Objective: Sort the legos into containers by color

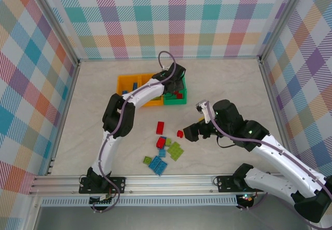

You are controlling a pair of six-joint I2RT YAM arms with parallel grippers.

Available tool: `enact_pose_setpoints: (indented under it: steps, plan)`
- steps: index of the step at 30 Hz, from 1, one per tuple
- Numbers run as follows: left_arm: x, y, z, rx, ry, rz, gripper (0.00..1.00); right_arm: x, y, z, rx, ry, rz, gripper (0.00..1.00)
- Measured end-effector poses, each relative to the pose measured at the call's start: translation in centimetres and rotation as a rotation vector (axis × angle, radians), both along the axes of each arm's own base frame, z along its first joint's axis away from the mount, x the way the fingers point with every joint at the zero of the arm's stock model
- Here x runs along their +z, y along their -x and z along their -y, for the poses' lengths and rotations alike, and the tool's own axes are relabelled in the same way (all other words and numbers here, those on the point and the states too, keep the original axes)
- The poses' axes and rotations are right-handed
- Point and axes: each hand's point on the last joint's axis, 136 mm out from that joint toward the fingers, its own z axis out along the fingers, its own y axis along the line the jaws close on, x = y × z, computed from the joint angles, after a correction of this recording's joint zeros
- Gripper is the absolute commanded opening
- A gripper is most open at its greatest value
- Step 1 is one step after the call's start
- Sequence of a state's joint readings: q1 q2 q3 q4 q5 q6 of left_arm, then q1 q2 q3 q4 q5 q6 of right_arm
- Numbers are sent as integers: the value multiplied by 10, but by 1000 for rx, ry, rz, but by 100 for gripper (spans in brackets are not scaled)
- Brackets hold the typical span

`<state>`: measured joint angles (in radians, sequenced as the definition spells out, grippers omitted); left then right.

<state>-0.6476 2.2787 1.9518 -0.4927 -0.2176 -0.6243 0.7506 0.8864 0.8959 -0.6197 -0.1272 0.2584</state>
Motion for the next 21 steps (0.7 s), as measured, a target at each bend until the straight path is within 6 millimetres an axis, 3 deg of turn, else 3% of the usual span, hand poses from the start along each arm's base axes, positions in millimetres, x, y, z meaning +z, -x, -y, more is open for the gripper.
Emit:
enact_pose_setpoints:
  steps: [4, 9, 16, 19, 21]
  plan:
    - [12, 7, 2, -34, 18, 9, 58, -3, -4, 1, -27, 12, -8, 100]
    - [64, 39, -5, -91, 68, 71, 57, -23, -12, 0, -74, 45, -59, 96]
    - [203, 133, -30, -320, 154, 370, 63, -74, -5, -6, -111, 115, -194, 90]
    - [239, 180, -56, -437, 140, 499, 69, -99, 6, -11, -96, 182, -234, 90]
    - [246, 205, -76, -495, 100, 563, 72, -115, 14, -17, -74, 231, -251, 90]
